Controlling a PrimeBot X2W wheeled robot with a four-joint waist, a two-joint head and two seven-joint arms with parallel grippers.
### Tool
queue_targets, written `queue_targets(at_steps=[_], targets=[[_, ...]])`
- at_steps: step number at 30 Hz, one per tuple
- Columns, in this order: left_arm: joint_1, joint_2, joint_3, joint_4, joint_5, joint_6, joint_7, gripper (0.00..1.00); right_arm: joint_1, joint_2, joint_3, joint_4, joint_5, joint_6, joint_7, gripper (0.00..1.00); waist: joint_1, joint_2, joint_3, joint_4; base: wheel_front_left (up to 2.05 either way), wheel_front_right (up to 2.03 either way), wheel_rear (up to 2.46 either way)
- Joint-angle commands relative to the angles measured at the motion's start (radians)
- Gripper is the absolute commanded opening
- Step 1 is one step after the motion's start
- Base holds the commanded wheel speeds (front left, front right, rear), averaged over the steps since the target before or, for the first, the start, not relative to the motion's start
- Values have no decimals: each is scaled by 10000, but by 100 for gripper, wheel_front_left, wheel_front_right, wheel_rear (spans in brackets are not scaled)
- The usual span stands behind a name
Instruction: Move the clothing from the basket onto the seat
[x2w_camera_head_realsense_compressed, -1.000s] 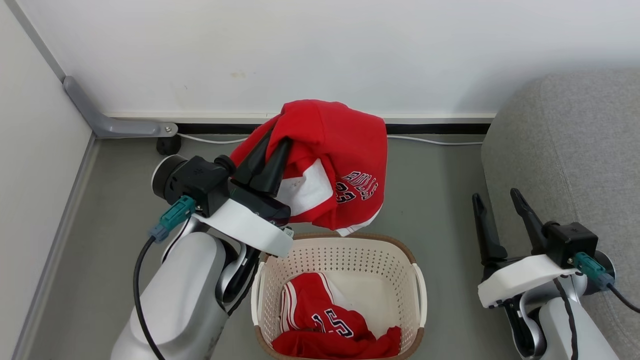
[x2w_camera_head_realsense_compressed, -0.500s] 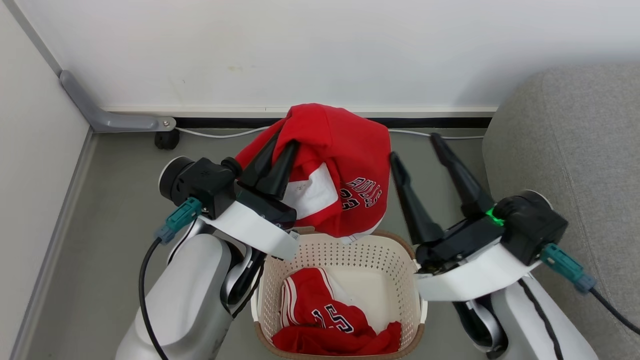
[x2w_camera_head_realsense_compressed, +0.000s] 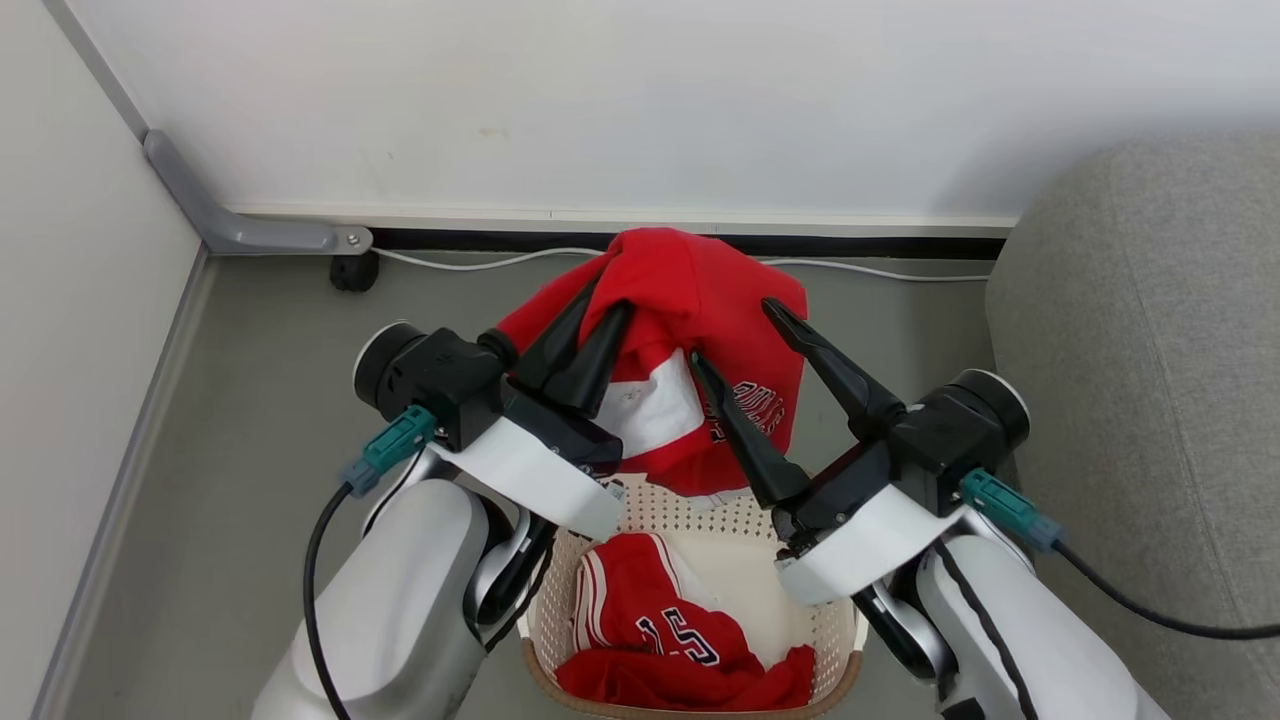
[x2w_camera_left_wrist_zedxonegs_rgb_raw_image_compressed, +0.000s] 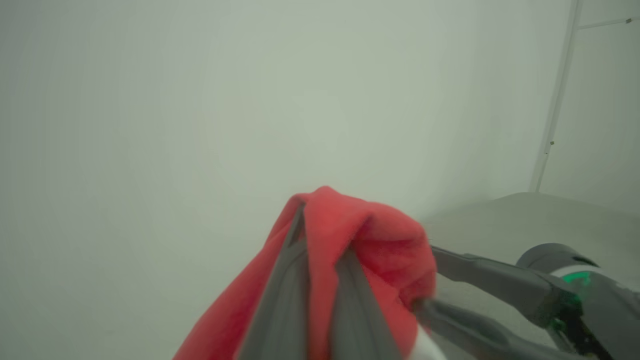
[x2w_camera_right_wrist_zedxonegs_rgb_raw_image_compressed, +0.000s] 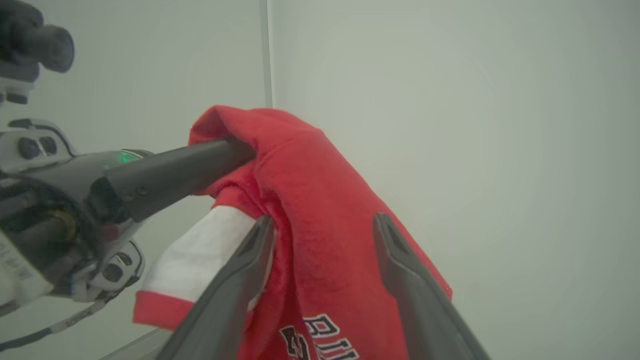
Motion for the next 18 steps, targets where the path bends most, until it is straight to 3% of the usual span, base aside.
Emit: queue_targets(at_steps=[1, 16, 17, 18], targets=[[-286, 136, 207, -306, -94, -38, -49, 0, -327, 235, 178, 34, -98, 29, -59, 100, 0, 0, 1, 74, 0, 0, 0], [-240, 87, -528, -209, -409, -38, -49, 0, -1156, 440, 1003, 2761, 213, 29, -59, 97, 0, 0, -119, 597, 0, 0, 0], [-224, 85, -530, -194, -428, -38, -49, 0, -1200, 441, 1084, 2796, 341, 29, -59, 50, 0, 0, -116, 614, 0, 0, 0], [-212, 88, -528, -179, -441, -38, -49, 0, -1239, 442, 1162, 2832, 461, 29, -59, 9, 0, 0, -112, 623, 0, 0, 0]])
